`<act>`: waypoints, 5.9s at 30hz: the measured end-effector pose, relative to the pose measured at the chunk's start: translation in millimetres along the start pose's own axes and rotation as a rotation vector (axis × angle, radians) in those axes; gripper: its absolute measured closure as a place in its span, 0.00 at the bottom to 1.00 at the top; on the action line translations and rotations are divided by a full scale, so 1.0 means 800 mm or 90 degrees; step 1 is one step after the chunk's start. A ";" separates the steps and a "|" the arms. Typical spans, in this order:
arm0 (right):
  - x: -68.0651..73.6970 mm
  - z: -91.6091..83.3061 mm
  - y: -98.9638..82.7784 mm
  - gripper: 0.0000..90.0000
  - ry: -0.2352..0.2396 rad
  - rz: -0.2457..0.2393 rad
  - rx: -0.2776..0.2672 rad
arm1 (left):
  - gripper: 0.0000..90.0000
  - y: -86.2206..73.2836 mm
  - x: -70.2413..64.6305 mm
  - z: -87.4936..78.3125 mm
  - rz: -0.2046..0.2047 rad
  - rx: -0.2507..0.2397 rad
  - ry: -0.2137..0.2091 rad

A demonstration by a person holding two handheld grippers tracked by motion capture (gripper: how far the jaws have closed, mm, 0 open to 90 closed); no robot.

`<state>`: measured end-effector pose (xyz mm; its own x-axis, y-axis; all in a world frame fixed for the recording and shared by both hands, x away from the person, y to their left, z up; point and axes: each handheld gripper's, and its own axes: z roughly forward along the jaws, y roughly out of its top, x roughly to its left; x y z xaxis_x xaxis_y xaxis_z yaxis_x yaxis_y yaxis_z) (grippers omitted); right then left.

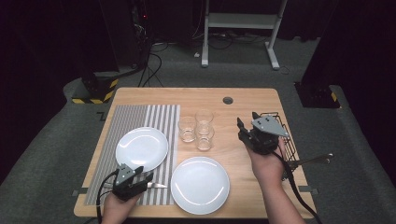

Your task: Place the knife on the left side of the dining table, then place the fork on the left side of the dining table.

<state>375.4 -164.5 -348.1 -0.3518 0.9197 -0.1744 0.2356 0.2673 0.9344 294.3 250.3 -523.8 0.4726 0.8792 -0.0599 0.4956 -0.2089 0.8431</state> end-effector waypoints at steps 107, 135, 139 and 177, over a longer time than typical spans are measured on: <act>-0.060 0.002 -0.024 0.96 -0.103 0.030 -0.010 | 0.51 -0.001 0.001 -0.001 -0.002 -0.003 -0.004; -0.047 -0.050 0.005 0.96 -0.118 0.021 -0.134 | 0.51 -0.001 -0.001 -0.001 0.006 -0.003 0.000; -0.037 -0.055 0.010 0.96 -0.113 0.017 -0.150 | 0.51 -0.002 -0.002 -0.003 0.006 -0.014 0.004; 0.049 -0.062 -0.004 0.96 -0.017 -0.006 -0.178 | 0.53 -0.001 -0.003 -0.004 0.017 -0.029 0.009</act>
<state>316.2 -143.1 -342.5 -0.3279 0.9259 -0.1878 -0.0282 0.1891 0.9816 290.0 249.8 -522.7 0.4750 0.8795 -0.0297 0.4485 -0.2130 0.8680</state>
